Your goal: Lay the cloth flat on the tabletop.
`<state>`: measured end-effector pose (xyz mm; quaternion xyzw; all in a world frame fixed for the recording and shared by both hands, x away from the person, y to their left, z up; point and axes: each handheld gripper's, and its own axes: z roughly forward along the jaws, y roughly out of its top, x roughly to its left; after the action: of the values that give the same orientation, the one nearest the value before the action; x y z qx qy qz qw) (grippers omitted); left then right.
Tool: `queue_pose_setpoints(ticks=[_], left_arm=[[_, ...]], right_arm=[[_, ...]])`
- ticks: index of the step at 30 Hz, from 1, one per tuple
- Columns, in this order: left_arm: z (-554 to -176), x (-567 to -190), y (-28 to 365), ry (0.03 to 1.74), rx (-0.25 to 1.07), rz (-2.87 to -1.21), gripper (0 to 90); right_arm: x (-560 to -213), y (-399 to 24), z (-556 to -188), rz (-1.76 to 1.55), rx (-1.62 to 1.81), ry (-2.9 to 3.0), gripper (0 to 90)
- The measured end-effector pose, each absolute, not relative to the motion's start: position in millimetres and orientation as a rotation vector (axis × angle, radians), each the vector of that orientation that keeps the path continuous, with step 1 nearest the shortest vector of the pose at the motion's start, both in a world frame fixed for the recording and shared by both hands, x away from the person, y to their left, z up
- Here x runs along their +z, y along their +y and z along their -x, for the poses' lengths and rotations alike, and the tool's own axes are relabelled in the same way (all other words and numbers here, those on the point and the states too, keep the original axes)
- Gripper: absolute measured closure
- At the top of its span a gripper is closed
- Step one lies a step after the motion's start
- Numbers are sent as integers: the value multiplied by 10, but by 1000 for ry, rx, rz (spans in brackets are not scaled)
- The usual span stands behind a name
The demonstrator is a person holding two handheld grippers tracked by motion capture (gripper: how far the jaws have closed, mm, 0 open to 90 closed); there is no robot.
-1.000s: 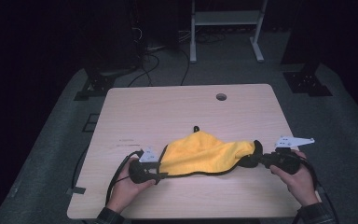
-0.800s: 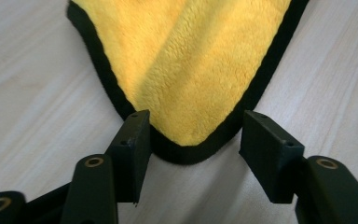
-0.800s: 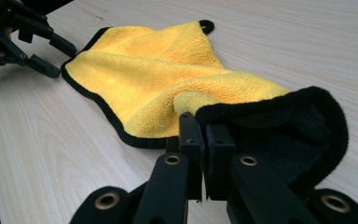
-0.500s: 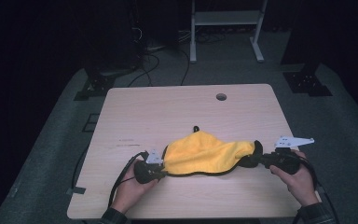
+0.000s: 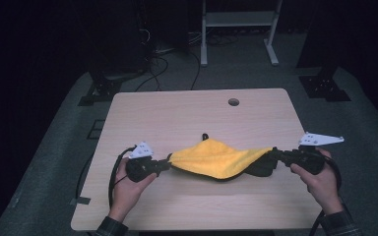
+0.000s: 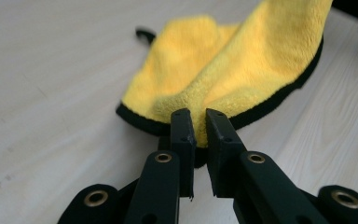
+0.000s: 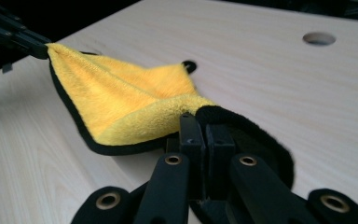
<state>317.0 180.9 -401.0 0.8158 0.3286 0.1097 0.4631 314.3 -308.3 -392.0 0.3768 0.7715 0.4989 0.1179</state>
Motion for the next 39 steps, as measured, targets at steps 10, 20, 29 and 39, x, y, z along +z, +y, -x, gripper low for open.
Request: queue_pose_setpoints(ticks=[10,20,29,39], left_arm=[[-3341,-3603,1971,816,367,-1846,818],[-3438,-3115,2068,784,482,-1730,818],[-3424,-2873,2107,758,525,-1676,818],[-3710,-2819,2045,777,522,-1667,816]], right_arm=[[-3591,-3111,-3388,-1082,1520,2151,871],[-3229,-3019,-3553,-1012,1522,2108,871],[-2959,-3037,-3522,-966,1555,2045,871],[-2894,-3050,-3730,-988,1562,2006,871]])
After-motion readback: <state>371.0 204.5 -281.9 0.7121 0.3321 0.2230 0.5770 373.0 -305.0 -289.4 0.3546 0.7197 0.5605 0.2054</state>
